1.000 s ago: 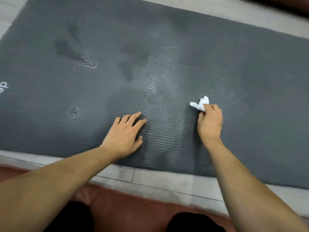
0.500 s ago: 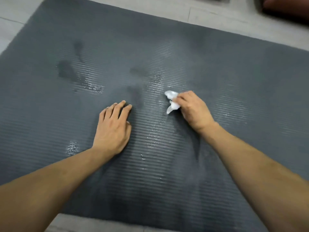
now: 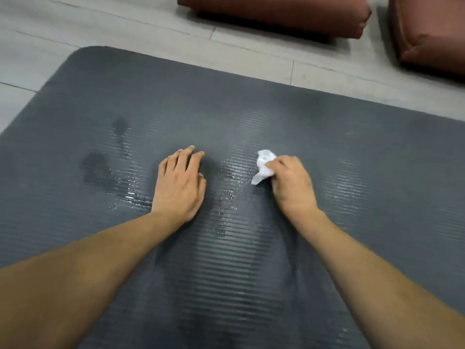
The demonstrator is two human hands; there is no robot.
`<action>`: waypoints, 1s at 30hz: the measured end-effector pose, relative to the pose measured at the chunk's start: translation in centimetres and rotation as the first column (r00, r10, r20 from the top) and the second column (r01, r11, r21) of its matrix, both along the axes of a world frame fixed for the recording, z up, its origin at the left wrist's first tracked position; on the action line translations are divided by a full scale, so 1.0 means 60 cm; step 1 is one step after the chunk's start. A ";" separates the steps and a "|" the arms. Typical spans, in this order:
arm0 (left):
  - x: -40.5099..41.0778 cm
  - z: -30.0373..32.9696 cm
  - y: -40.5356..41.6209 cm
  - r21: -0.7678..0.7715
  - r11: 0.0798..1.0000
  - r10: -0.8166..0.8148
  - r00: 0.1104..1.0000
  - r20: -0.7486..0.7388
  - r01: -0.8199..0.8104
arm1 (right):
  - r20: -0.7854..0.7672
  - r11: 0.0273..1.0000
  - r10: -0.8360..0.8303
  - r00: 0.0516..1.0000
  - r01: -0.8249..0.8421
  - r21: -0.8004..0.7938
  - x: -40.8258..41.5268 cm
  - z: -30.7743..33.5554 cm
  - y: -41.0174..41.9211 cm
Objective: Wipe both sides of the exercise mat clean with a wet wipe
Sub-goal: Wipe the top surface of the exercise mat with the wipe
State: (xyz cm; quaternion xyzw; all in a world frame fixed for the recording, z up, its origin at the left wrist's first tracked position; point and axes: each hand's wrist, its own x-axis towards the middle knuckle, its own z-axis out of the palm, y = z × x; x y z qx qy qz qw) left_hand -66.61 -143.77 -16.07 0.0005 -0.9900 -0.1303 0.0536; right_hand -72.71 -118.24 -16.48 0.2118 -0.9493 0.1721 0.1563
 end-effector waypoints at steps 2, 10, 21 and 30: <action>-0.036 -0.004 -0.012 -0.015 1.000 -0.015 1.000 -0.014 0.015 | 0.041 0.947 -0.317 0.948 0.318 -0.049 -0.073 -0.010 0.033; -0.195 -0.015 -0.063 -0.024 0.995 -0.101 0.995 0.027 0.102 | 0.049 0.824 -0.539 0.841 0.538 -0.175 -0.085 -0.031 0.001; -0.243 -0.027 -0.067 -0.137 0.963 -0.210 0.965 0.158 0.232 | 0.085 0.791 -0.580 0.810 0.585 -0.180 -0.094 -0.029 -0.012; -0.252 -0.025 -0.061 -0.134 0.965 -0.204 0.968 0.144 0.223 | 0.027 0.667 -0.714 0.700 0.691 -0.277 -0.354 0.047 0.030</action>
